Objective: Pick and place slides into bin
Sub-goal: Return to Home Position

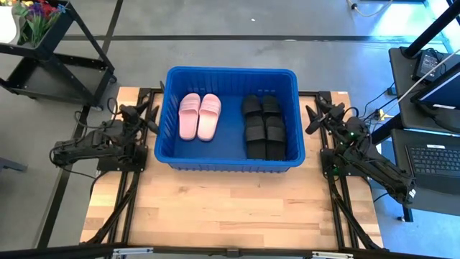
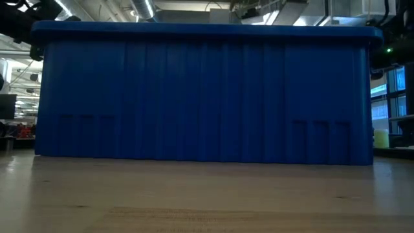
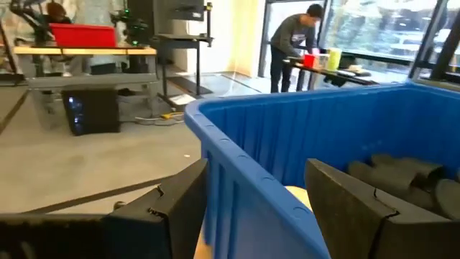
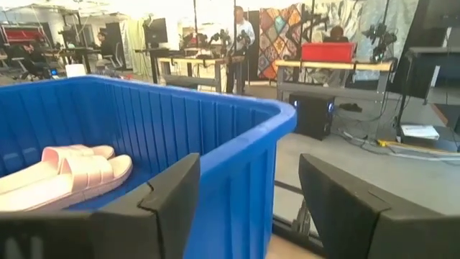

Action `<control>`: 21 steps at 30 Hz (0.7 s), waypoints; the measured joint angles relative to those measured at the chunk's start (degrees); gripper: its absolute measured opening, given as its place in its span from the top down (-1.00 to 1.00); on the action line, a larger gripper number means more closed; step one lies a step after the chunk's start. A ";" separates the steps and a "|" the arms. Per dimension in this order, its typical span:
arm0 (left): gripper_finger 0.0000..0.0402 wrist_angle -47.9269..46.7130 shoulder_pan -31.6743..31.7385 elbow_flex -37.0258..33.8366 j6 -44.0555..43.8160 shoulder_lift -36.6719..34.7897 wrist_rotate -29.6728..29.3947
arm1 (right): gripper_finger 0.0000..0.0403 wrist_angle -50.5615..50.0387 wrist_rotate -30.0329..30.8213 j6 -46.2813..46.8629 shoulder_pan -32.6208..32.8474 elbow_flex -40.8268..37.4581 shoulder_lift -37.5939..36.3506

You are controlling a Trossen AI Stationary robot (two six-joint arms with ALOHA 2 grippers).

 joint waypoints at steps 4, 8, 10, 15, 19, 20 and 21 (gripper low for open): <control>-0.11 0.03 0.00 0.00 0.26 0.00 1.35 | -0.19 -1.87 -0.01 2.28 0.00 0.02 0.00; -0.11 0.92 0.65 0.00 1.91 0.00 0.07 | -0.19 -2.31 -0.02 2.71 0.00 0.02 0.00; -0.11 1.16 2.11 0.00 1.96 0.01 -2.84 | -0.19 -2.31 -0.02 2.65 0.00 0.02 0.00; -0.11 1.31 7.57 0.00 2.16 0.02 -5.80 | -0.19 -2.31 0.40 0.12 0.00 0.03 0.00; -0.11 5.64 13.29 -0.02 9.26 0.02 -6.05 | -0.19 -1.87 2.00 -3.41 0.00 0.04 0.00; -0.11 7.14 14.95 -0.02 12.02 0.02 -6.08 | -0.19 -1.60 3.25 -3.83 0.02 0.04 0.00; -0.11 8.62 16.73 -0.02 14.57 0.02 -6.22 | -0.19 -1.23 5.08 -4.62 0.02 0.04 0.00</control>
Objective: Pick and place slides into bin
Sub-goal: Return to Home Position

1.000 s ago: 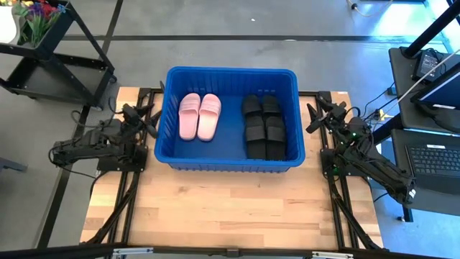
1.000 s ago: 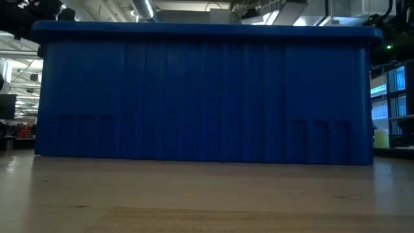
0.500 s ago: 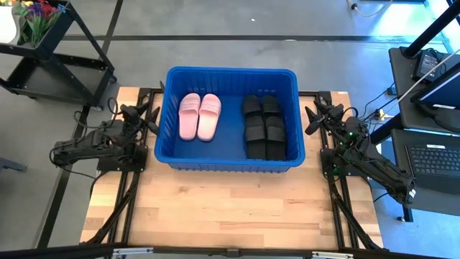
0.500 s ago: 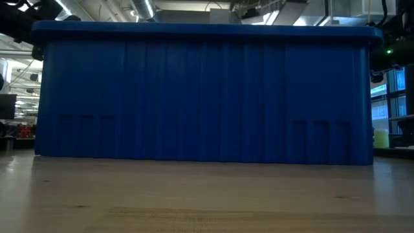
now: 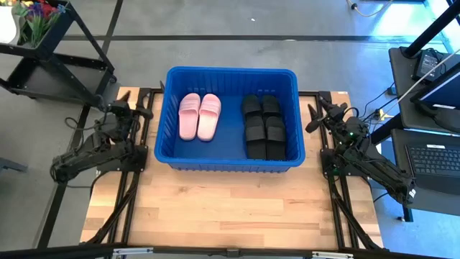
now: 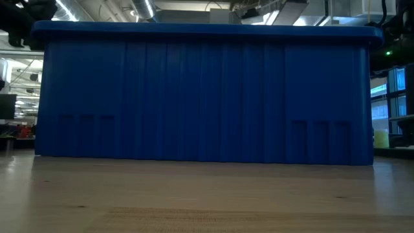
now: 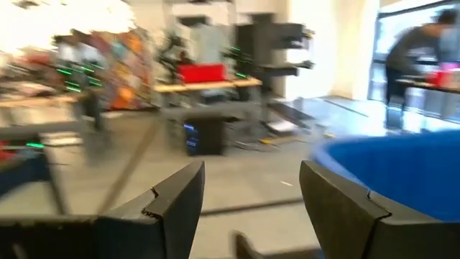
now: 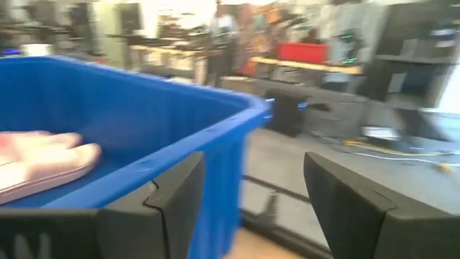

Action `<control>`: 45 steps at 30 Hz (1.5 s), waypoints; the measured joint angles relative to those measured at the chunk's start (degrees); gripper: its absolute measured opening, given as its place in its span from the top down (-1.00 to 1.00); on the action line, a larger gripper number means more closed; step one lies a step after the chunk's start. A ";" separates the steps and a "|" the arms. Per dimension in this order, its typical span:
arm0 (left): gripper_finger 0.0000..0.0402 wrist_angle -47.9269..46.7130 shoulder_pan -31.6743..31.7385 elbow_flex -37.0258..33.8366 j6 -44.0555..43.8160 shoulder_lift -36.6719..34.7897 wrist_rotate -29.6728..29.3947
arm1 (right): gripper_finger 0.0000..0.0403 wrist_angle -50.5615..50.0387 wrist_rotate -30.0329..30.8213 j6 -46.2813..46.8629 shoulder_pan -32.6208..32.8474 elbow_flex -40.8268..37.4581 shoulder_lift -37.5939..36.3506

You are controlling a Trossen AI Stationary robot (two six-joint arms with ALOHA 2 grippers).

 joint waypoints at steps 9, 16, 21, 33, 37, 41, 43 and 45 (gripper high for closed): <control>-0.11 9.09 17.47 -2.04 3.76 0.00 14.39 | -0.19 2.28 11.10 -5.10 0.00 0.02 0.00; -0.11 12.66 25.35 -10.75 -2.02 0.02 17.81 | -0.19 3.96 11.05 -4.64 0.00 0.02 0.00; -0.11 15.09 28.24 -13.50 -2.19 0.02 18.84 | -0.18 3.50 10.95 -2.84 0.00 0.02 0.00; -0.11 15.08 30.53 -13.92 4.32 0.01 9.23 | -0.18 2.85 13.74 -1.57 -0.02 -0.13 -0.74; -0.11 15.08 30.83 -13.92 4.41 0.02 4.02 | -0.18 4.30 14.56 -1.69 -0.02 -1.87 -0.76; -0.11 15.08 30.81 -13.92 4.41 0.02 3.39 | -0.18 12.98 17.32 -1.12 -0.02 -7.78 -0.74; -0.11 15.05 30.81 -13.92 4.41 0.02 3.40 | -0.18 14.18 17.25 -0.60 -0.02 -8.76 -0.69; -0.11 14.80 30.81 -13.92 4.41 0.00 3.39 | -0.18 14.47 17.32 -0.57 -0.02 -8.68 -0.69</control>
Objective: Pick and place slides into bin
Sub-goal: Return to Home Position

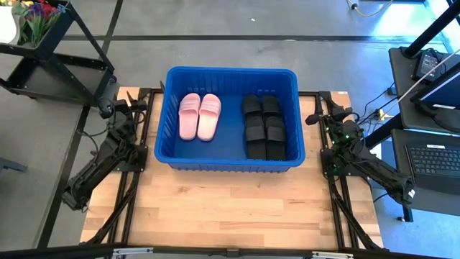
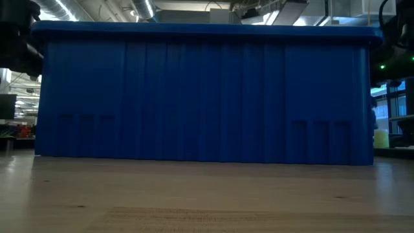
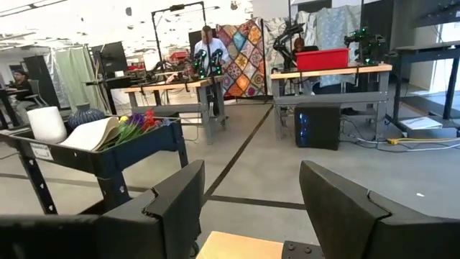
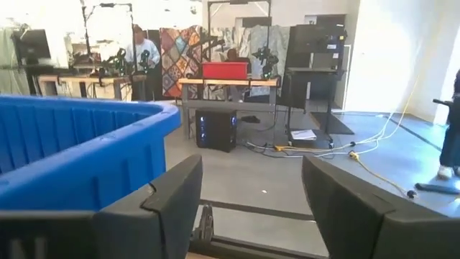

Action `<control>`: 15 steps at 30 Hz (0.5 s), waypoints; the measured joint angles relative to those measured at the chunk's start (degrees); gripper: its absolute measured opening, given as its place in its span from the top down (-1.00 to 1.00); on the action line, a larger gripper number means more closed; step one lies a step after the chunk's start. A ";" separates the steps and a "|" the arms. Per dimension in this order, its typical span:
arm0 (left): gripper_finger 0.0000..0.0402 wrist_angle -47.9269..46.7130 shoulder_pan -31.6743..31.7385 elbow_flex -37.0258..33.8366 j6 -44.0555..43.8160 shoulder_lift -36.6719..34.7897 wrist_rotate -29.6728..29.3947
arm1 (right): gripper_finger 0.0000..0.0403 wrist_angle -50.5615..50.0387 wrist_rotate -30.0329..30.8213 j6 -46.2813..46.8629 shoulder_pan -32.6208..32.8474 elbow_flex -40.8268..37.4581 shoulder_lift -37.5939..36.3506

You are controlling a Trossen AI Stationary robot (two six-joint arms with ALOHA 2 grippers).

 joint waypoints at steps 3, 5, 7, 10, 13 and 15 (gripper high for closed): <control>-0.11 -0.10 0.00 0.00 0.00 0.00 0.00 | -0.18 -0.11 0.02 -3.75 0.00 0.00 -0.04; -0.11 -0.12 0.00 0.00 0.00 0.01 0.00 | -0.18 -0.75 0.03 -6.62 0.00 0.00 0.01; -0.11 -0.13 0.00 0.00 -0.02 0.02 0.02 | -0.18 -1.32 0.02 -8.58 0.00 0.00 0.01; -0.11 -0.12 0.00 0.00 -0.02 0.02 0.13 | -0.18 -1.68 0.02 -8.62 0.00 0.00 0.01; -0.11 -0.12 0.00 0.00 -0.02 0.02 0.13 | -0.18 -1.70 0.02 -8.65 0.00 0.00 0.01; -0.11 -0.12 0.00 0.00 -0.02 0.02 0.13 | -0.18 -1.70 0.02 -8.65 0.00 0.00 0.01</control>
